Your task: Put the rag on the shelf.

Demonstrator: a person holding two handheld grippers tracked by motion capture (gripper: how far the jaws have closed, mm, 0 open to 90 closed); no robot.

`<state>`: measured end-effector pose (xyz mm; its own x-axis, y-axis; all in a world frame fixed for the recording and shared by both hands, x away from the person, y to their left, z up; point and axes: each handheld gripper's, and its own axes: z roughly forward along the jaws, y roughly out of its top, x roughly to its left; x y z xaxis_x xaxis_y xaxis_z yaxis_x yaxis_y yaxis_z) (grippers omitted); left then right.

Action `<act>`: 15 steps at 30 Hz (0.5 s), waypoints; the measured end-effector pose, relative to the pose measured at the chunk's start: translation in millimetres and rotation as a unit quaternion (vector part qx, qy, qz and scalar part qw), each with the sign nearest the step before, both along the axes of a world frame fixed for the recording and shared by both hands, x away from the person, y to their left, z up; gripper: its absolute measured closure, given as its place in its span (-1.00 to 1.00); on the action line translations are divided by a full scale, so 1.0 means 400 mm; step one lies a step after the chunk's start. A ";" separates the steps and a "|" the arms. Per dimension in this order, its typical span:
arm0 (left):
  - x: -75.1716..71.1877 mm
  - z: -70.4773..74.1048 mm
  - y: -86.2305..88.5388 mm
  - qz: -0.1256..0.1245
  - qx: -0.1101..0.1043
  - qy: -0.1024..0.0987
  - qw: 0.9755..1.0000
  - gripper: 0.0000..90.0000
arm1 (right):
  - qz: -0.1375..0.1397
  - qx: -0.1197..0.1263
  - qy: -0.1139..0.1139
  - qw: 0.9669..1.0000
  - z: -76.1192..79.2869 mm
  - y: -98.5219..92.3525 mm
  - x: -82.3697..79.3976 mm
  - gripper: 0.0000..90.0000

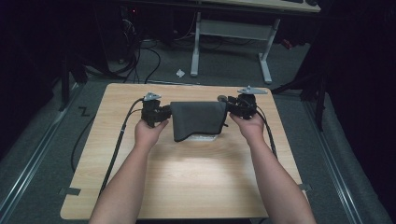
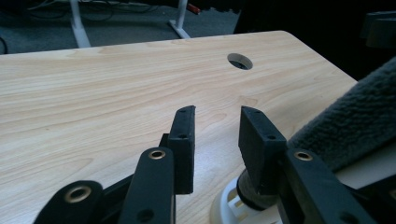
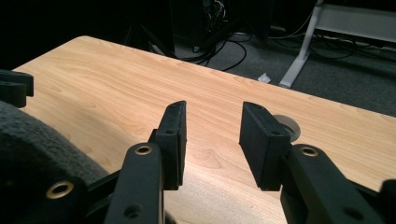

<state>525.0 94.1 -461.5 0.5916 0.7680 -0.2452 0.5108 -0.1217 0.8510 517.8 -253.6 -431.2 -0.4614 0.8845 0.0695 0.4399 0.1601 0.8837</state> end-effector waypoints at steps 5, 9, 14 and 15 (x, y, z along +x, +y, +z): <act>0.000 0.005 0.014 0.008 0.007 -0.001 1.000 0.43 | -0.002 -0.005 -0.001 1.000 0.004 -0.002 0.000 0.36; -0.005 0.017 0.026 0.011 0.009 -0.008 1.000 0.41 | -0.002 -0.012 0.000 1.000 0.006 -0.004 -0.004 0.35; -0.013 0.027 0.038 0.013 0.005 -0.013 1.000 0.38 | -0.003 -0.020 -0.004 1.000 0.013 -0.006 -0.015 0.28; -0.018 0.030 0.040 0.012 0.008 -0.016 1.000 0.37 | -0.003 -0.020 -0.005 1.000 0.013 -0.006 -0.017 0.27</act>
